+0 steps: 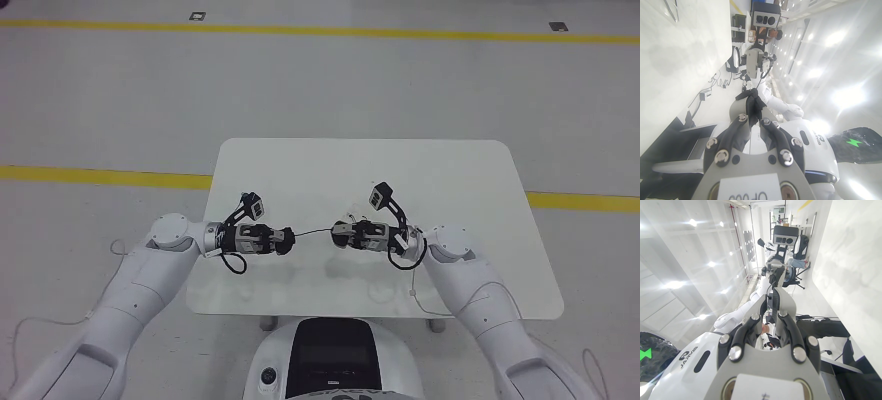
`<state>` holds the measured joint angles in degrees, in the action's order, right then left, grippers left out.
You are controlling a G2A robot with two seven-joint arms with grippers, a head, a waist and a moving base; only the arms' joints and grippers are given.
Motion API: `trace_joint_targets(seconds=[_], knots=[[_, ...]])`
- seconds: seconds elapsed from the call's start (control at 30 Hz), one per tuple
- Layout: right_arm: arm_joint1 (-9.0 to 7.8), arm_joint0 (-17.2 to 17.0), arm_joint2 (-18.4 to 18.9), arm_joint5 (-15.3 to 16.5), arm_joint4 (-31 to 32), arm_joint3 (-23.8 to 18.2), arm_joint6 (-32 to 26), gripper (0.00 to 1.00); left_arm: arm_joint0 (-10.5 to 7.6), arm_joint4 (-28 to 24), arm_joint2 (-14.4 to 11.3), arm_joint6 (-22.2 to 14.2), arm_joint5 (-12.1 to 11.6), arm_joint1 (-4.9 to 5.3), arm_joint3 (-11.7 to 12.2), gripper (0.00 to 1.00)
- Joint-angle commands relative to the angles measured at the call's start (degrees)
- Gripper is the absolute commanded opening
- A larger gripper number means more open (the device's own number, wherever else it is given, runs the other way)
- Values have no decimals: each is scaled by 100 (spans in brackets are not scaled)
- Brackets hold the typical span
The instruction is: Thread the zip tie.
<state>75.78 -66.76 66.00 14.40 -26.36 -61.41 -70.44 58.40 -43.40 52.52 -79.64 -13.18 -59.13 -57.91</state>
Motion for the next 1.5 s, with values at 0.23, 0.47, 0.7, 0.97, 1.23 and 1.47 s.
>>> trace_joint_targets(seconds=[0.23,0.47,0.7,0.97,1.23,1.47], knots=[[-29,18,-66,19,-21,1,65,0,0,0,0,0,0,0,0,0],[-51,14,-105,33,-44,-14,140,0,0,0,0,0,0,0,0,100],[-64,-21,-109,76,-178,-16,296,0,0,0,0,0,0,0,0,100],[-64,-41,-98,105,-346,-27,470,0,0,0,0,0,0,0,0,100],[-68,-108,-109,82,-307,-151,648,0,37,185,-21,174,-92,8,-185,100],[-47,-189,-230,177,-726,-299,286,0,52,-135,-216,0,-543,3,-434,100]])
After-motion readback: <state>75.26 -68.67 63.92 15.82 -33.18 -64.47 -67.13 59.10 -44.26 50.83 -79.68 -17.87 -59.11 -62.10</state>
